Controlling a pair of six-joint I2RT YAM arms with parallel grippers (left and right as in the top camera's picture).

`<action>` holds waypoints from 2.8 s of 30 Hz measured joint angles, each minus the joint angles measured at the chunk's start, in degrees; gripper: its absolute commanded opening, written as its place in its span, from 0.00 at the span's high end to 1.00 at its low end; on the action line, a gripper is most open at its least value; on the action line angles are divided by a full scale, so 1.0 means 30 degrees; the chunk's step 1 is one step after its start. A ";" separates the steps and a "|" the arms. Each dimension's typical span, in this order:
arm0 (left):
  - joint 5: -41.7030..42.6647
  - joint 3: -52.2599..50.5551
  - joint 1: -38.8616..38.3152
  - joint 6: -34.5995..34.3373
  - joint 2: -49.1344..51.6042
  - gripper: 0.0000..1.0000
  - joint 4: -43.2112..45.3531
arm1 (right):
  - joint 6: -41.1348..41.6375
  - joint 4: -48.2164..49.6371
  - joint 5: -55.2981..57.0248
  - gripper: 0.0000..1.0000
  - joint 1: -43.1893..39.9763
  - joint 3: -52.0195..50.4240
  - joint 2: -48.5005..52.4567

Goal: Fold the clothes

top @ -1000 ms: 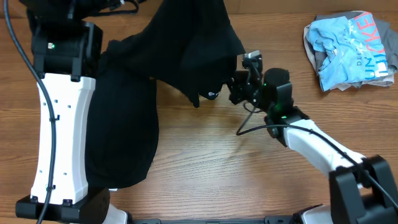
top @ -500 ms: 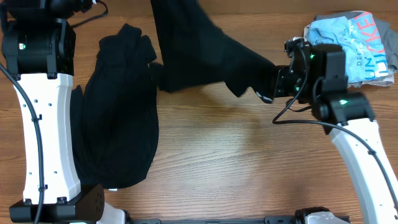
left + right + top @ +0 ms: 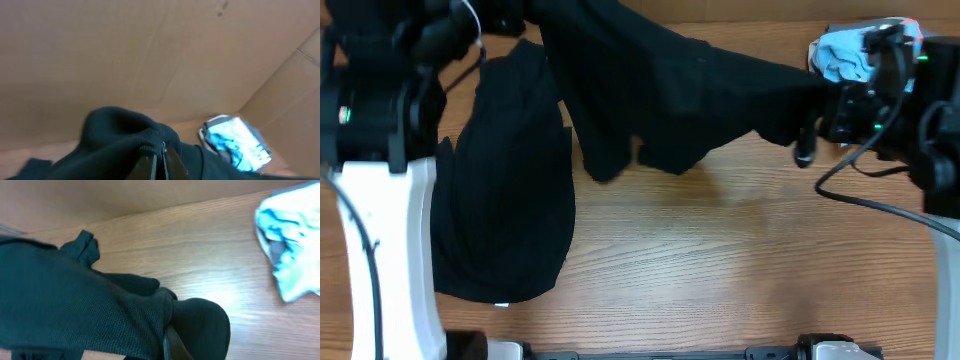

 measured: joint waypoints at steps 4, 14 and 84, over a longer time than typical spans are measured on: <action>-0.1559 0.0007 -0.0852 0.1224 -0.1887 0.96 -0.1399 | -0.0379 -0.1982 0.0117 0.96 -0.0510 0.1945 0.0000; -0.2776 0.0262 -0.0867 0.2062 -0.3985 0.96 -0.4867 | -0.1188 -0.7461 0.0619 0.96 -0.0546 0.8058 -0.0029; -0.7854 0.0357 -0.2280 0.1938 1.6538 0.00 0.6732 | -0.2142 0.6499 0.2798 0.00 -0.0568 0.8145 1.9664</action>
